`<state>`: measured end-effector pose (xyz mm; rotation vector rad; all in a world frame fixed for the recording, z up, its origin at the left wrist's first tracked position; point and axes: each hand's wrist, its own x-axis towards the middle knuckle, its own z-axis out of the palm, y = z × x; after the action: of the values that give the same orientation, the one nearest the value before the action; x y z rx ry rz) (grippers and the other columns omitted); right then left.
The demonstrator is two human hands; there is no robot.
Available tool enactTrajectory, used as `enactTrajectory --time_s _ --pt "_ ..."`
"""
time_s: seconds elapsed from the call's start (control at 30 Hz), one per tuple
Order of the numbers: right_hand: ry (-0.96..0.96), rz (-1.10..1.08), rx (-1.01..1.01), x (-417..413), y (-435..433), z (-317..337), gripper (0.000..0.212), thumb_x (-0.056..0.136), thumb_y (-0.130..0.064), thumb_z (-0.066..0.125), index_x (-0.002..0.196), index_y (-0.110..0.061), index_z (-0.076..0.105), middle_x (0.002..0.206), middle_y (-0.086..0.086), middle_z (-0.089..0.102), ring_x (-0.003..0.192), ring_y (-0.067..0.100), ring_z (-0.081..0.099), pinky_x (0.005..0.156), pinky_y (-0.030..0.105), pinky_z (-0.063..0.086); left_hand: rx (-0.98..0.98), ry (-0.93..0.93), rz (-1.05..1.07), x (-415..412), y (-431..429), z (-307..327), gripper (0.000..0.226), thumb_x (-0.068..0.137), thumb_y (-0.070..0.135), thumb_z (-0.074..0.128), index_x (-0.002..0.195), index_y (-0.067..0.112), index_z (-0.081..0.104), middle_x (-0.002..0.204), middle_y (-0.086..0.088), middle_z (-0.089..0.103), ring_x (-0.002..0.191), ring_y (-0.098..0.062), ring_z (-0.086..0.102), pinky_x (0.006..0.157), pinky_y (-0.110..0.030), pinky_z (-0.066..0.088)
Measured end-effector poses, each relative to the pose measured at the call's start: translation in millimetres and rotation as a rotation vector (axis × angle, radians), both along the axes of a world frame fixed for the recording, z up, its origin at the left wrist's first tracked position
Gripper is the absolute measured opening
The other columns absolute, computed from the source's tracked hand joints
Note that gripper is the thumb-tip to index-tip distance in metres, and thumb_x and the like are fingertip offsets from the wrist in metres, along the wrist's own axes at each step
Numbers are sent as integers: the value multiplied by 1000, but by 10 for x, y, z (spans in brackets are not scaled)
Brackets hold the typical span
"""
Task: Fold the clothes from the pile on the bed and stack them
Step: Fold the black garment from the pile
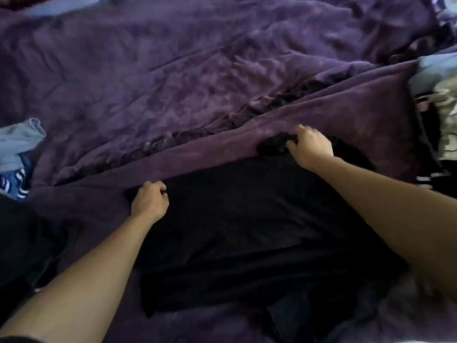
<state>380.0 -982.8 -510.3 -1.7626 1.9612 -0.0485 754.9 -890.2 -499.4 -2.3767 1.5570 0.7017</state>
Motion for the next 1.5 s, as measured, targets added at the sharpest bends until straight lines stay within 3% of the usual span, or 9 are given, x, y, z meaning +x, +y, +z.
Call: enactTrajectory --time_s 0.1,0.2,0.33,0.53,0.77,1.0,1.2,1.33,1.5 --pt "85 107 100 195 -209 -261 61 88 -36 63 140 -22 35 140 11 41 125 34 42 90 45 44 -66 -15 43 264 -144 -309 39 95 15 50 134 17 49 136 -15 43 123 -36 42 100 -47 40" --pt "201 116 149 188 -137 -408 39 89 -30 60 127 -26 55 125 13 57 112 37 53 87 43 47 56 -25 65 446 -193 -490 41 93 23 58 133 26 50 134 -12 50 122 -35 46 100 -48 39" --pt "49 -288 -187 65 -337 -164 31 90 -20 49 118 -18 62 117 19 64 108 39 57 91 42 45 -159 -4 109 569 -245 -431 11 88 20 65 97 21 71 102 -12 70 99 -36 61 89 -44 48" --pt "-175 -621 -300 -117 -1177 54 39 85 -17 40 117 -10 61 114 12 66 100 28 64 84 34 52 -470 -51 121 637 -764 -314 19 87 16 61 105 15 68 110 -18 63 106 -41 53 90 -50 41" --pt "-99 -220 -185 163 -243 -198 51 82 -18 63 130 -15 48 124 19 52 104 38 58 91 43 46 -359 33 88 402 -213 -389 29 86 17 63 114 16 59 120 -15 50 114 -37 46 93 -48 40" --pt "-144 157 7 468 2062 -234 22 78 -11 70 99 -13 66 95 7 59 88 31 62 69 36 51 24 48 388 184 1777 -472 52 86 29 66 133 14 47 129 -17 48 117 -37 47 90 -49 44" --pt "25 544 161 661 3257 -320 54 55 -49 78 101 -23 67 108 1 60 97 26 61 66 36 53 -1 165 545 236 2660 -499 25 86 12 67 111 6 64 105 -18 68 99 -35 62 81 -38 48" --pt "289 555 291 555 3699 -420 60 68 -35 68 127 -24 57 129 4 55 113 27 55 80 40 48 -172 215 514 296 2705 -377 14 81 2 66 95 2 67 88 -19 69 85 -36 65 76 -38 48" --pt "413 272 394 42 3764 -193 32 79 -20 54 108 -30 61 109 -5 67 100 22 64 76 31 48 39 94 242 568 3044 -205 31 80 2 63 108 11 55 98 -13 63 89 -37 61 65 -37 46"
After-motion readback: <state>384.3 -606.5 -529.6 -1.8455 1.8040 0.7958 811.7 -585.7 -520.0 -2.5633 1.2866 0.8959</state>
